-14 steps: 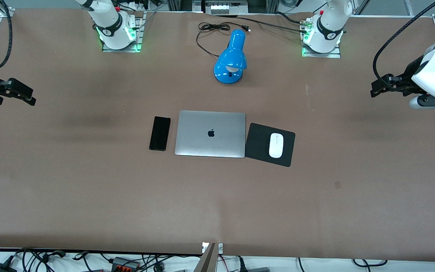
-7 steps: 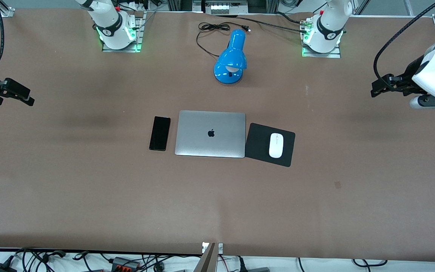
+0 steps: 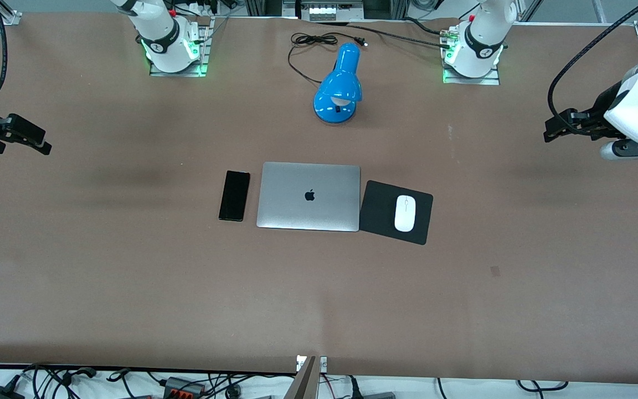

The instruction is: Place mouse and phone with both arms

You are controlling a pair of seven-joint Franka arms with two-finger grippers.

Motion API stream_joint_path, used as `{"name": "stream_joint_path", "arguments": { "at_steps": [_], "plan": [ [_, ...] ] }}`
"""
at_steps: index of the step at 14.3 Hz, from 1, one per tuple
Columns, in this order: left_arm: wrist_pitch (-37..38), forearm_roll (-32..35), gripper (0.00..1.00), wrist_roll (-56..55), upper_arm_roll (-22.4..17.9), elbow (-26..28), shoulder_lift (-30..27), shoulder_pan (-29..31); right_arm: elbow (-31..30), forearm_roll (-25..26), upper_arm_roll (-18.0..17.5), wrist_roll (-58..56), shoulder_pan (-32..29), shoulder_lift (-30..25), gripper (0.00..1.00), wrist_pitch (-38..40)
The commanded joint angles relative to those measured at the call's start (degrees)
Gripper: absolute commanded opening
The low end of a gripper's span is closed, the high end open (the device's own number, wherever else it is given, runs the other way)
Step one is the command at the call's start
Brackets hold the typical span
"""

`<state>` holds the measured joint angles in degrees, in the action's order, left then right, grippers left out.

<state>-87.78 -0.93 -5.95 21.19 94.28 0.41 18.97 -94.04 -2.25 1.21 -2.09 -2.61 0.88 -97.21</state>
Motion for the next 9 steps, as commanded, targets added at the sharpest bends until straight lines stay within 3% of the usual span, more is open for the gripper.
{"name": "stream_joint_path", "arguments": {
  "at_steps": [1, 9],
  "plan": [
    [0.94, -0.48, 1.0, -0.2, 0.17, -1.02, 0.38, 0.72, -0.09, 0.05, -0.15, -0.02, -0.02, -1.05, 1.0, 0.71],
    [0.94, -0.66, 1.0, 0.15, 0.17, -1.02, 0.47, 0.72, -0.18, 0.14, -0.24, -0.02, -0.02, -1.49, 1.0, 0.97]
  ]
}}
